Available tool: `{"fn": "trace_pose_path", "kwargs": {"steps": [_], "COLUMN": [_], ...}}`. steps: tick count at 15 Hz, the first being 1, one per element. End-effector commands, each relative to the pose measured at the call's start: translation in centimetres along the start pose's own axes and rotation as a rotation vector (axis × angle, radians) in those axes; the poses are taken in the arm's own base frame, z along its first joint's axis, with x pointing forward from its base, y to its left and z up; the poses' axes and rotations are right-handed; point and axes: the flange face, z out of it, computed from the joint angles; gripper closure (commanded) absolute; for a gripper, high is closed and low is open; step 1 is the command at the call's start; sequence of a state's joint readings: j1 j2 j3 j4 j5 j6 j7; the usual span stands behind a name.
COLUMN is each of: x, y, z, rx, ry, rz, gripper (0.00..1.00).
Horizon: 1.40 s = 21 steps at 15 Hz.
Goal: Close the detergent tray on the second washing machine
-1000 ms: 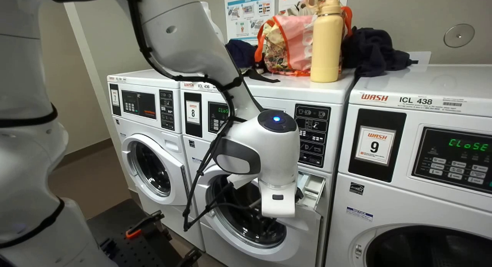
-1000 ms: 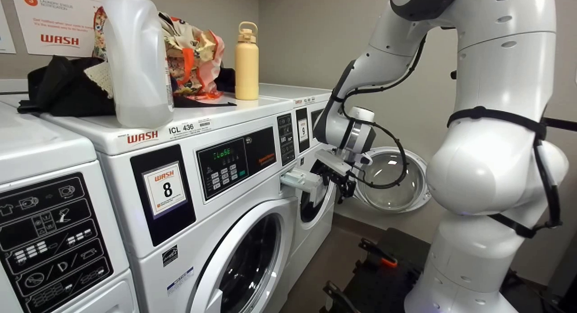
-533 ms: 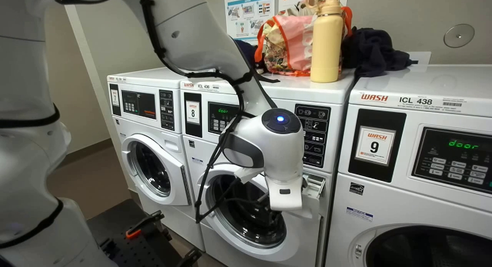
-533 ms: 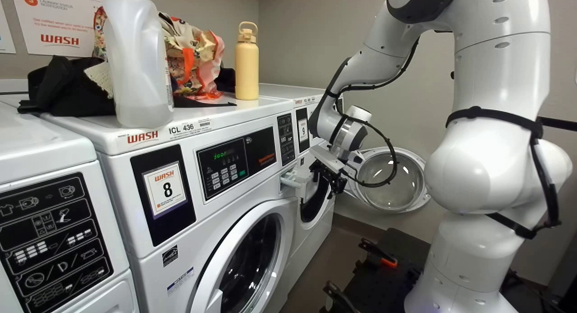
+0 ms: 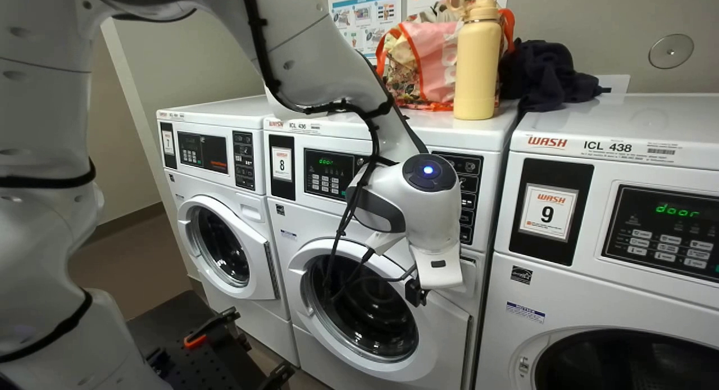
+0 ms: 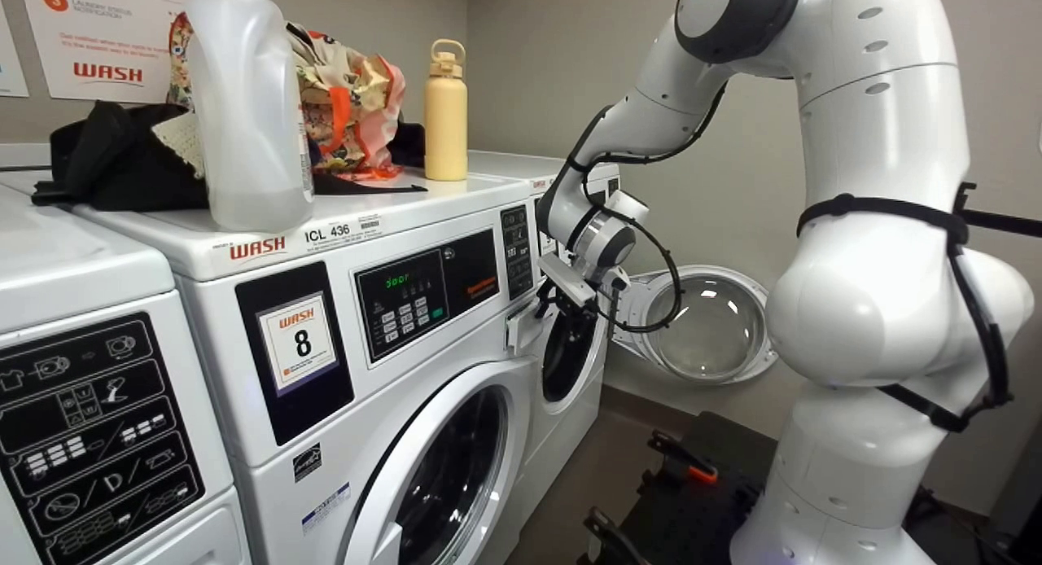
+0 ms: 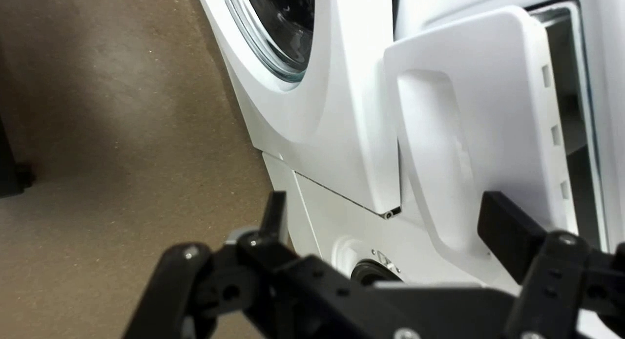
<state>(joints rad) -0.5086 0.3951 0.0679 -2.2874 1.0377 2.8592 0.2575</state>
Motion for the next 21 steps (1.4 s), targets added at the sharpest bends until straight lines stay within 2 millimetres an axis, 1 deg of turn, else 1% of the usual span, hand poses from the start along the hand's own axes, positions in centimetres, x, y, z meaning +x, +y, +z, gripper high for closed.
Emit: {"fn": "trace_pose_path", "kwargs": {"steps": [1, 5, 7, 9, 15, 18, 21], "x": [0.2, 0.1, 0.1, 0.2, 0.5, 0.3, -1.1], "y": [-1.4, -2.2, -2.3, -1.9, 0.2, 1.4, 2.1], "z": [1.5, 2.7, 2.8, 2.6, 1.2, -0.5, -2.9], "rx": [0.034, 0.047, 0.048, 0.036, -0.025, -0.047, -0.051], "ry": [-0.002, -0.013, -0.015, -0.009, 0.031, 0.065, 0.098], "rz": [-0.008, -0.017, -0.019, -0.018, 0.003, -0.004, -0.066], "gripper": [0.00, 0.00, 0.00, 0.00, 0.00, 0.00, 0.00]}}
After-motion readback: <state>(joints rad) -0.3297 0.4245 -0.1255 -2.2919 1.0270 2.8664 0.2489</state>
